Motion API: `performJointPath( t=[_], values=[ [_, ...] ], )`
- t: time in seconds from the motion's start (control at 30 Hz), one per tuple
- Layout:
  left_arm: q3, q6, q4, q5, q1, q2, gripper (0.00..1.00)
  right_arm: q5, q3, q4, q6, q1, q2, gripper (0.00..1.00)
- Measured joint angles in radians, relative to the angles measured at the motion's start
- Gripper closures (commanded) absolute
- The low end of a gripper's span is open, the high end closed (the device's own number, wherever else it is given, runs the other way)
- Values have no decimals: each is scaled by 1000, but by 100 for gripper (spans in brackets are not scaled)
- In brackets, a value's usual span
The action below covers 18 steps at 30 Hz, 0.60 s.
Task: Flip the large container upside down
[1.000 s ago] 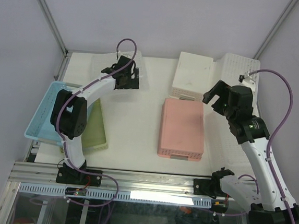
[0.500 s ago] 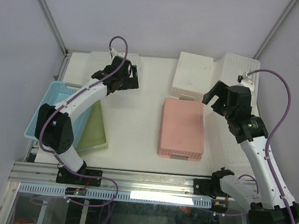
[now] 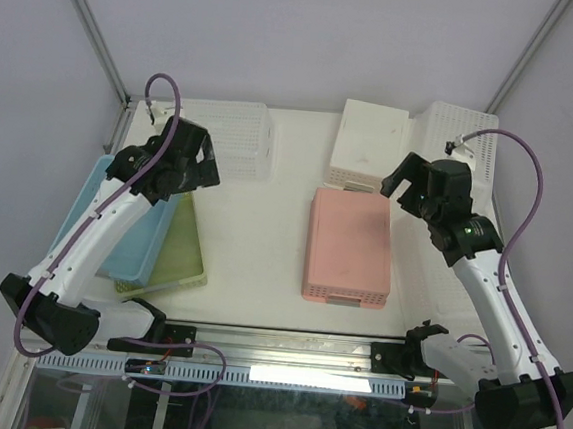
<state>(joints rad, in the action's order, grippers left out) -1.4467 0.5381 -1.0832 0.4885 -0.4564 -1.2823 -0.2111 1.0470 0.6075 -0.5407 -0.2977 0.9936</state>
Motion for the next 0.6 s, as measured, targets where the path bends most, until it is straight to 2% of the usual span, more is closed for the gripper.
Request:
performJointPath(
  t=[0.2,0.4,0.6],
  values=[
    [160,83,-145,16,26,69,8,27,-4,-37,-1,0,30,6],
    [287,78,-140,-2,122,75,26,45,-4,-48,0,0,47,6],
    [343,26,-88,-53,201,84,52,45,-4,-50,0,0,47,6]
  ],
)
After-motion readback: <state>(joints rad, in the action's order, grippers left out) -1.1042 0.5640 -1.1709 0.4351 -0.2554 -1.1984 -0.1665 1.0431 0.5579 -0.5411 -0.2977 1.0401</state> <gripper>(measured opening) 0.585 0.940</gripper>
